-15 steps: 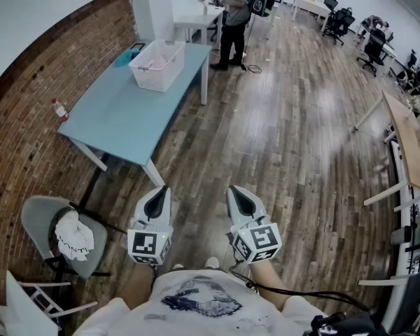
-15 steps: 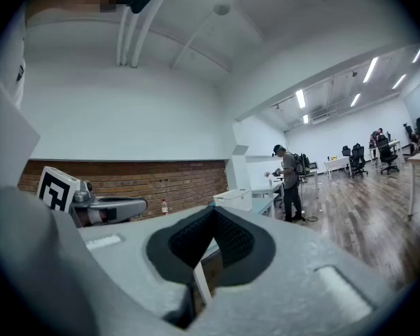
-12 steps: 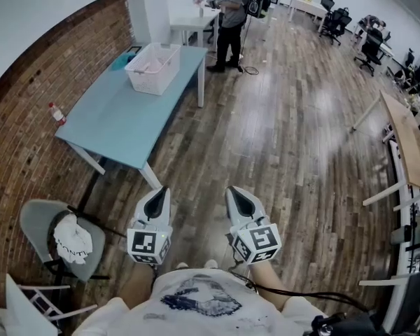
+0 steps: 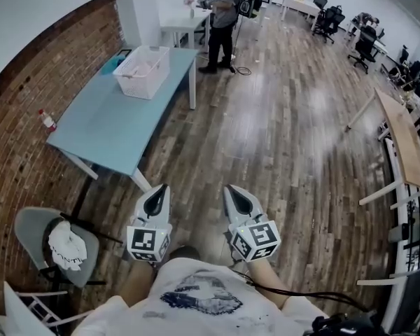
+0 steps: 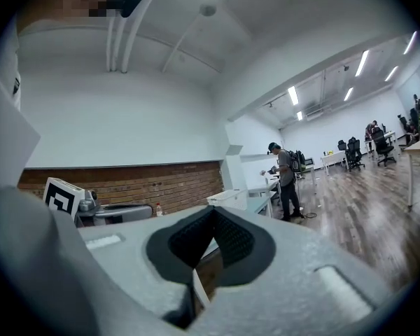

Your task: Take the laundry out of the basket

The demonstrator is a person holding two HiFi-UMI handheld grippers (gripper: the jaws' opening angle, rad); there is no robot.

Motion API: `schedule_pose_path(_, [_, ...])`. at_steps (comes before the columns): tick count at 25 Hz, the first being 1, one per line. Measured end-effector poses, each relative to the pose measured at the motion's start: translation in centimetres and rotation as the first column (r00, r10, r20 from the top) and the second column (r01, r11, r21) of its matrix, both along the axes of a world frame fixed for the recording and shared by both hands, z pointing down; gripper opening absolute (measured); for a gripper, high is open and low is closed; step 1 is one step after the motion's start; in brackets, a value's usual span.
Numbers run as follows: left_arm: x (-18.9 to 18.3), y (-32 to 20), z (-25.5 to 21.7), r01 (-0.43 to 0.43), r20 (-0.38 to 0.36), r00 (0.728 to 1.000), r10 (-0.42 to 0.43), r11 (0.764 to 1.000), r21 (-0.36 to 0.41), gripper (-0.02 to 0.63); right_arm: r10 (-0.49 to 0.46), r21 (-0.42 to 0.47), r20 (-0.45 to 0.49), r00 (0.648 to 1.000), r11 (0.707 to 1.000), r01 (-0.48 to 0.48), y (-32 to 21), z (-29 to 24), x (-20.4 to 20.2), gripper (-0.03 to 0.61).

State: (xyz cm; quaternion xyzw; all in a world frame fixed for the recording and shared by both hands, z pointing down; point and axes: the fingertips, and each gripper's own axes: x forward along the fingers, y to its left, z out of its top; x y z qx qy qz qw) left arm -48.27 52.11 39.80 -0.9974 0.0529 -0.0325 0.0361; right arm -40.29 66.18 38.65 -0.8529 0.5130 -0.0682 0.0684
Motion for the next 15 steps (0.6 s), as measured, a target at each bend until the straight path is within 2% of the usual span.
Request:
schedule_pose_path(8, [6.0,-3.1,1.6,-0.014,0.015,1.0,0.015,1.0,-0.007,-0.008,0.031,-0.012,0.012,0.999,0.999,-0.03,-2.5,1.7,6.3,-0.003])
schedule_pose_path(15, [15.3,-10.5,2.6,-0.033,0.023,0.999,0.033,0.999,-0.001,-0.008,0.036,-0.052,0.039,0.999,0.998,-0.034,-9.9,3.4,14.8,-0.003])
